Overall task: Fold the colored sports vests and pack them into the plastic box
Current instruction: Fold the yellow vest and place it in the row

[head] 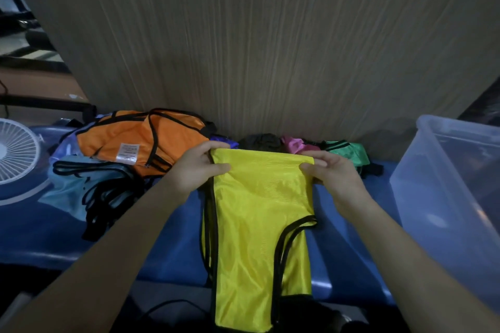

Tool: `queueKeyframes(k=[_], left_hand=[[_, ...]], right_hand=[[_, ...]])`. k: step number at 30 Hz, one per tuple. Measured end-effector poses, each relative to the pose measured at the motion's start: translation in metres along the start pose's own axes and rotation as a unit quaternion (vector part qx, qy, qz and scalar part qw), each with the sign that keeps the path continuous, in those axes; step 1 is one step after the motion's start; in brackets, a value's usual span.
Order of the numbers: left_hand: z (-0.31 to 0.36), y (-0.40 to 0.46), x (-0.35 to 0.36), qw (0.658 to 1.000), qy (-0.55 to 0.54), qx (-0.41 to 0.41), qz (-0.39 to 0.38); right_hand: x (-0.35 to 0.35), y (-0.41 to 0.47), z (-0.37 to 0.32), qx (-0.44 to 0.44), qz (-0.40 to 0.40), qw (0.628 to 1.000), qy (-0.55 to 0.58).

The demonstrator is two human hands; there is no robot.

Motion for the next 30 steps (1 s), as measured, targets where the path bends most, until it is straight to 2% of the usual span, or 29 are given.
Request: queueKeyframes(k=[5,11,14,17,19,22,26,30], left_hand=[[0.011,0.006,0.000,0.986,0.161,0.029,0.024],[0.016,0.017,-0.003,0.936,0.342,0.044,0.072],[0.015,0.024,-0.008,0.911,0.395,0.088,0.082],[0.016,0.023,-0.008,0.923,0.372,0.091,0.043],[0.016,0.021,-0.007,0.931,0.354,0.088,0.029],[0.016,0.018,-0.007,0.949,0.296,0.109,0.028],[0.018,0.018,-0.015,0.981,0.172,0.088,-0.008],[0.015,0.016,-0.021,0.978,0.197,0.062,-0.040]], right_hand=[[-0.002,0.001,-0.006,-0.036,0.070,0.994,-0.080],[-0.001,0.012,-0.011,-0.071,0.095,0.977,-0.180],[-0.001,0.019,-0.012,-0.106,0.096,0.959,-0.244],[0.000,0.021,-0.013,-0.148,0.086,0.939,-0.299],[0.000,0.020,-0.011,-0.144,0.083,0.931,-0.325],[0.001,0.019,-0.008,-0.124,0.082,0.939,-0.312],[-0.002,0.017,-0.013,-0.141,0.103,0.941,-0.291],[-0.003,0.016,-0.018,-0.123,0.057,0.959,-0.250]])
Point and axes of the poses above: each hand's wrist, its own y-axis towards the middle knuckle, its own x-axis out of the palm, z = x × y, the point moved 1 cm from there along y, towards the middle knuckle, and after that the axes turned 8 degrees about -z, right-handed, at the moved point
